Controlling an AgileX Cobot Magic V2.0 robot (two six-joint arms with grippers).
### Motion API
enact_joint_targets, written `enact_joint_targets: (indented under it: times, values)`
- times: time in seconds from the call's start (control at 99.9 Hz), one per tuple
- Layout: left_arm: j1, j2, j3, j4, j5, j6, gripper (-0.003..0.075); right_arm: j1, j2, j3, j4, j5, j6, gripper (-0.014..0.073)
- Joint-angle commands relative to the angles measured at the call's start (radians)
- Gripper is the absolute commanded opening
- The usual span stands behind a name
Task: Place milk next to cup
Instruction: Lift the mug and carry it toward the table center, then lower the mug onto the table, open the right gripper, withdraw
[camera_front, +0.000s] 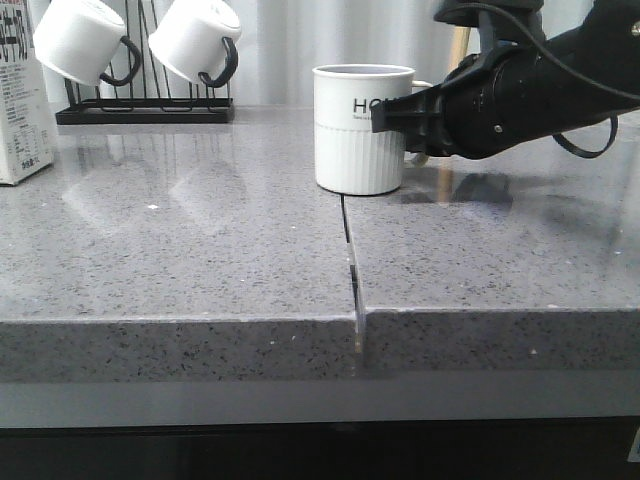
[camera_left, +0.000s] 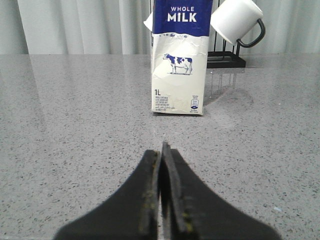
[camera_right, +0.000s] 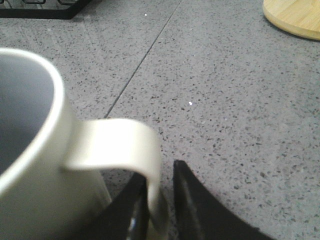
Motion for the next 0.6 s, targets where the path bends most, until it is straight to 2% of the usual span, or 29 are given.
enact_joint_targets:
  times: [0.0, 0.32, 0.591]
  values:
    - [-0.006, -0.032, 0.042, -0.005, -0.088, -0.005, -0.0021, 0.001, -0.049, -0.028, -0.001, -0.063, -0.005, 0.0172]
    - [-0.006, -0.032, 0.042, -0.005, -0.088, -0.005, -0.0021, 0.001, -0.114, 0.030, -0.001, -0.046, -0.005, 0.0172]
    - [-0.006, -0.032, 0.042, -0.005, -0.088, -0.005, -0.0021, 0.001, -0.261, 0.133, -0.001, -0.020, -0.005, 0.0160]
